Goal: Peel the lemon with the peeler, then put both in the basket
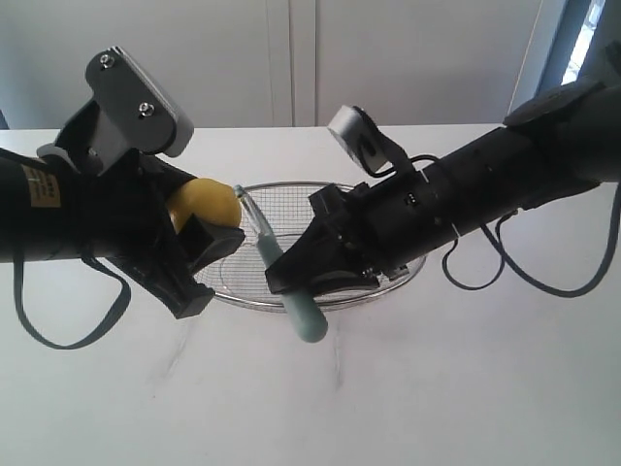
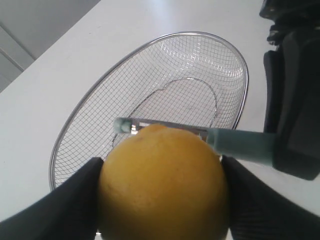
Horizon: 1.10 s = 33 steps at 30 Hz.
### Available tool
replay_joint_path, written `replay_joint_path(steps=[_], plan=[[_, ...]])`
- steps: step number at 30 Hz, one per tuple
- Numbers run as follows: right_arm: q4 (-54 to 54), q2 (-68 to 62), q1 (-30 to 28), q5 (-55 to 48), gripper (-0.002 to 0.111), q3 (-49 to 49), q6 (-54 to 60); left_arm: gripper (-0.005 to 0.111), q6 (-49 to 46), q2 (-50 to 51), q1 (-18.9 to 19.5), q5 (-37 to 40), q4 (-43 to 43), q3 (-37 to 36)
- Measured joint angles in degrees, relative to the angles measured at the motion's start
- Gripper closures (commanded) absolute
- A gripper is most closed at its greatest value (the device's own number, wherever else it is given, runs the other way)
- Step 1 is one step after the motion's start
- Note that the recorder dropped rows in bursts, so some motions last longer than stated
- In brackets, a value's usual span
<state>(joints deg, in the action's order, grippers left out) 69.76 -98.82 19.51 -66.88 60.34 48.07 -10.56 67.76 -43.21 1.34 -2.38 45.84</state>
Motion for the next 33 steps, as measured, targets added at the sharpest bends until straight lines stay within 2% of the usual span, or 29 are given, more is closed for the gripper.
replay_joint_path(steps=[14, 24, 33], plan=[[1.65, 4.83, -4.65, -2.51, 0.108, 0.0, 0.14, 0.107, 0.0, 0.0, 0.0, 0.11, 0.0, 0.0], [-1.27, 8.43, -11.89, -2.37, 0.108, 0.0, 0.61, 0.107, 0.0, 0.0, 0.0, 0.11, 0.0, 0.0], [-7.78, 6.04, -12.01, 1.74, 0.108, 0.0, -2.04, 0.107, 0.0, 0.0, 0.0, 0.11, 0.0, 0.0]])
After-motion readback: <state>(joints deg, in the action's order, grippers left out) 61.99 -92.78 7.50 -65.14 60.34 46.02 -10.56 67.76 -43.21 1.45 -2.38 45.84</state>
